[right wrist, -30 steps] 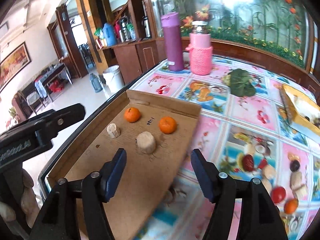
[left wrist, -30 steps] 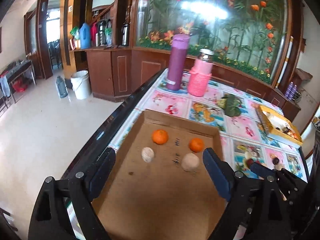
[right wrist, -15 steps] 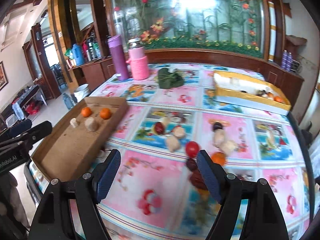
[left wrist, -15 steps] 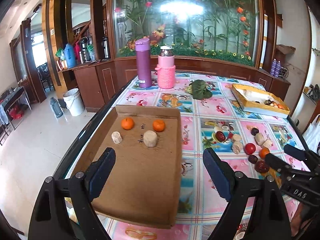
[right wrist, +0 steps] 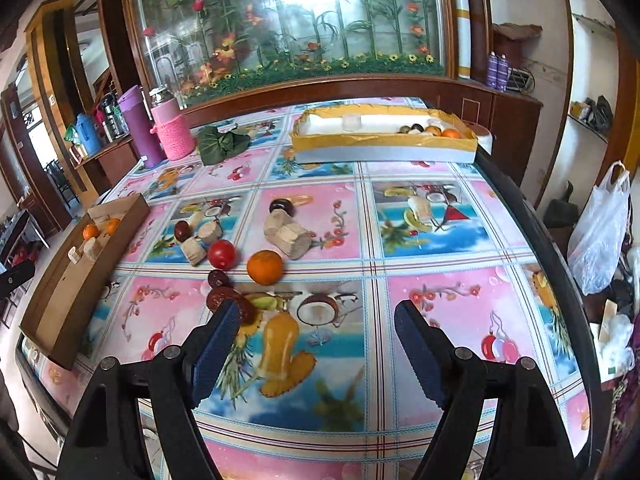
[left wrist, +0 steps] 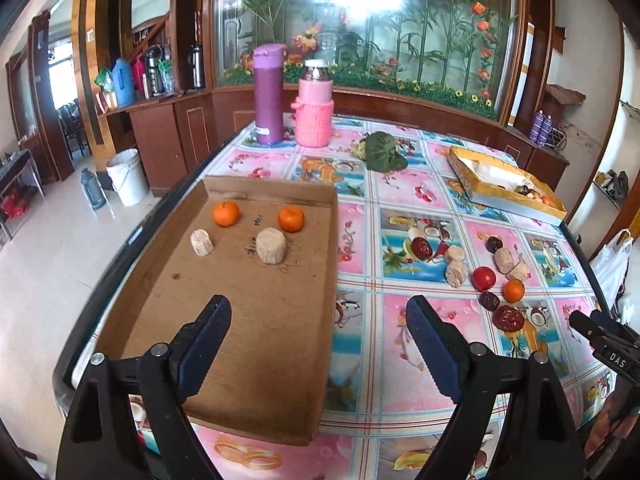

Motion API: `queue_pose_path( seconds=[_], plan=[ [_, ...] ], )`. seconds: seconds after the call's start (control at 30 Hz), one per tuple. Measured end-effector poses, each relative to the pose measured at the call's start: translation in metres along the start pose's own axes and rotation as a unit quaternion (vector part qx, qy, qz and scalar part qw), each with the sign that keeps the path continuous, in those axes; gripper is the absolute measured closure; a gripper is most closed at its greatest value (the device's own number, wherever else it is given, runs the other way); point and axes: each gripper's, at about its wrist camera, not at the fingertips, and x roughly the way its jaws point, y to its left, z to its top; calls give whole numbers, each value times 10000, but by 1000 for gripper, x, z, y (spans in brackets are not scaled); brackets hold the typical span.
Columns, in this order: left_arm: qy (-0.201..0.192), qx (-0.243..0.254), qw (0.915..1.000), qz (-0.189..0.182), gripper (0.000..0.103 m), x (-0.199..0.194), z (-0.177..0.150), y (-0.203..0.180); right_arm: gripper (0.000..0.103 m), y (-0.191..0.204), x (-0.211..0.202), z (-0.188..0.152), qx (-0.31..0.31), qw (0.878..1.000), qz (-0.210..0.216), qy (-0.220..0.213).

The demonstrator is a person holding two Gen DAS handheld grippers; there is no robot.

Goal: Organize fruits
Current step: 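Move both grippers back to the fruit pile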

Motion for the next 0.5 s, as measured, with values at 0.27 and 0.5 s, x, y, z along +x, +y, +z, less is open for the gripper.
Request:
queue_pose_path(
  seconds=[0.27, 0.5],
  plan=[
    [272, 128, 9994, -147, 14, 23, -5, -14, 20, 34, 34, -2, -347, 9980, 386, 357],
    [509, 231, 9975, -421, 14, 47, 8, -25, 41, 80, 76, -1, -1105, 9905, 427, 691]
  ],
)
